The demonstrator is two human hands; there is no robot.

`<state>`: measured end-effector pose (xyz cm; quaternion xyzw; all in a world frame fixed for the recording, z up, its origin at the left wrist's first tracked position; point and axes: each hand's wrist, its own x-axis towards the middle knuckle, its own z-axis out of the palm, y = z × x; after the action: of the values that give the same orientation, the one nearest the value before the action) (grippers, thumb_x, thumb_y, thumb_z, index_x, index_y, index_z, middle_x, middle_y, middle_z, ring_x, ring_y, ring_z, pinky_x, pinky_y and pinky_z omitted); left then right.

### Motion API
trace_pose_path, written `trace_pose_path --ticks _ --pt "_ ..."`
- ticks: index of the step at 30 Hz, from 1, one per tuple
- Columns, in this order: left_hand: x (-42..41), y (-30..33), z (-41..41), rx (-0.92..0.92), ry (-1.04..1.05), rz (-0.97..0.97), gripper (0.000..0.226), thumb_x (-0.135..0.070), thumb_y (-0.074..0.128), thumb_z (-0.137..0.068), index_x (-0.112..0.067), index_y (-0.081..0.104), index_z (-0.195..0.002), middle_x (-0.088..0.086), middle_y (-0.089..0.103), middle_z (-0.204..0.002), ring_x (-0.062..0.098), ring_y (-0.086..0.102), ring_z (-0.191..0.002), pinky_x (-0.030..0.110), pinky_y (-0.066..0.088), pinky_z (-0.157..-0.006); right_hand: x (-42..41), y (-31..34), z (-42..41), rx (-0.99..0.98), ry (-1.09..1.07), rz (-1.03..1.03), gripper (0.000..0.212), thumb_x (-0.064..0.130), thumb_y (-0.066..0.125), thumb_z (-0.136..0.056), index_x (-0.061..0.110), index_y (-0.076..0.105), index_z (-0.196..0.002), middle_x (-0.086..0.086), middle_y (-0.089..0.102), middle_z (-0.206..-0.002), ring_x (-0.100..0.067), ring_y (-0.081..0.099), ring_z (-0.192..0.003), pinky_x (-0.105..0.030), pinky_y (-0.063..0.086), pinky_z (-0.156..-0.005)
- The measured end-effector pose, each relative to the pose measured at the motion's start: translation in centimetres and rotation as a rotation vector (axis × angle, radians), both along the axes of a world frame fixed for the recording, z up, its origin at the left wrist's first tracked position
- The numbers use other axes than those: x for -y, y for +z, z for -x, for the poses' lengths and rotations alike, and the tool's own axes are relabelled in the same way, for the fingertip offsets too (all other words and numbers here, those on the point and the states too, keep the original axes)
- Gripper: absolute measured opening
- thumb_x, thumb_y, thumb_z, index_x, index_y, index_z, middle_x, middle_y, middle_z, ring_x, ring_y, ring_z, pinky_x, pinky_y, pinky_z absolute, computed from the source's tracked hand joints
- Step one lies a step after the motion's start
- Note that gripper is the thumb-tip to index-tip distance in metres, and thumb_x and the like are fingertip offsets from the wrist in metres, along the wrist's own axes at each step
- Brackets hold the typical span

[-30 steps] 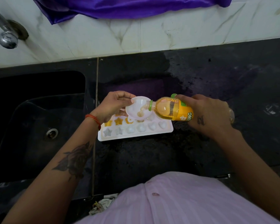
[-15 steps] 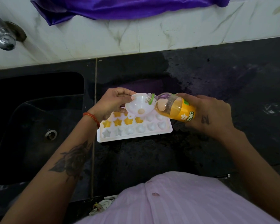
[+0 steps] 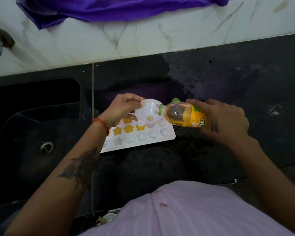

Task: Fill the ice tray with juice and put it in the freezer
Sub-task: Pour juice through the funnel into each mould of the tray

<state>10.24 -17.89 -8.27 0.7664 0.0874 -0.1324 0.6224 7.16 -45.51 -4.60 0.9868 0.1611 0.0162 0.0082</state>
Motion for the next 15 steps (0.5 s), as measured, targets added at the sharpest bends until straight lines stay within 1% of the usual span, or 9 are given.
trace_pose_path --ticks 3,8,11,15 --pt "0.14 -0.06 -0.04 -0.008 -0.004 -0.004 0.014 -0.009 0.063 -0.087 -0.013 0.069 -0.1 0.003 0.069 -0.094 0.005 0.068 -0.067 0.017 0.051 -0.049 0.01 0.08 0.04 0.003 0.0 0.024 0.079 0.04 0.069 -0.077 0.045 0.023 -0.141 -0.001 0.056 -0.118 -0.027 0.059 -0.097 -0.032 0.034 -0.069" --pt "0.22 -0.18 -0.05 -0.016 -0.004 -0.018 0.015 -0.009 0.063 -0.088 -0.013 0.068 -0.102 0.003 0.069 -0.096 0.008 0.068 -0.071 0.017 0.051 -0.05 0.03 0.1 -0.08 0.004 0.004 0.027 0.078 0.036 0.068 -0.078 0.044 0.022 -0.142 -0.002 0.056 -0.119 -0.027 0.059 -0.097 -0.035 0.042 -0.074" --pt "0.16 -0.18 -0.07 -0.02 -0.005 -0.016 0.014 -0.009 0.062 -0.088 -0.014 0.069 -0.1 0.002 0.07 -0.096 0.007 0.069 -0.071 0.017 0.051 -0.05 -0.02 0.08 -0.16 0.003 0.006 0.014 0.078 0.034 0.068 -0.078 0.044 0.023 -0.142 -0.002 0.056 -0.119 -0.027 0.059 -0.098 -0.037 0.043 -0.075" --pt "0.17 -0.15 -0.04 -0.015 -0.002 -0.017 0.014 -0.009 0.063 -0.088 -0.015 0.069 -0.098 0.001 0.07 -0.093 0.003 0.07 -0.067 0.017 0.051 -0.049 -0.07 0.07 -0.17 0.012 0.004 0.005 0.079 0.037 0.069 -0.077 0.045 0.024 -0.141 -0.002 0.057 -0.117 -0.027 0.059 -0.097 -0.035 0.04 -0.072"
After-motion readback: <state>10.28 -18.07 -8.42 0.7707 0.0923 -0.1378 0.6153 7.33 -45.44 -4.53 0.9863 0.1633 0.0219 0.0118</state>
